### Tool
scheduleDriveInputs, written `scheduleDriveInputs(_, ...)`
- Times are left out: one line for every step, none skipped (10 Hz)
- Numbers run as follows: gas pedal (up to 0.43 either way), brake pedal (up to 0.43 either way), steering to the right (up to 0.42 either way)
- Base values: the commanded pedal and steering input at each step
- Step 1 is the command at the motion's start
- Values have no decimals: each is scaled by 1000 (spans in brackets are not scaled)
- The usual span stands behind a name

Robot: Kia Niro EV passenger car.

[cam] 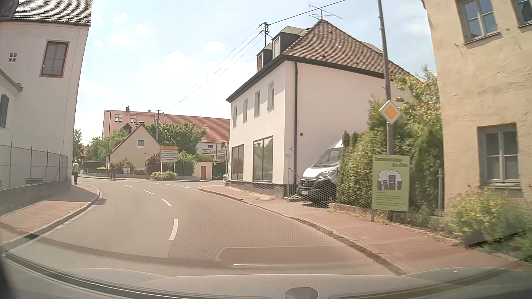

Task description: Follow the waypoints while adhering to traffic rules and regulations

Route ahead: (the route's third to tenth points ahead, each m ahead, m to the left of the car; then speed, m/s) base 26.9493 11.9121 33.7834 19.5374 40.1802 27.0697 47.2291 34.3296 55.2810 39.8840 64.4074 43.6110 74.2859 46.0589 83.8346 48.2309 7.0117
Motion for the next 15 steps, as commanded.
scheduleDriveInputs(157,0,-110)
scheduleDriveInputs(157,0,-111)
scheduleDriveInputs(150,0,-110)
scheduleDriveInputs(130,0,-111)
scheduleDriveInputs(130,0,-112)
scheduleDriveInputs(130,0,-115)
scheduleDriveInputs(130,0,-120)
scheduleDriveInputs(130,0,-124)
scheduleDriveInputs(130,0,-124)
scheduleDriveInputs(130,0,-124)
scheduleDriveInputs(130,0,-124)
scheduleDriveInputs(130,0,-125)
scheduleDriveInputs(130,0,-128)
scheduleDriveInputs(138,0,-128)
scheduleDriveInputs(150,0,-127)
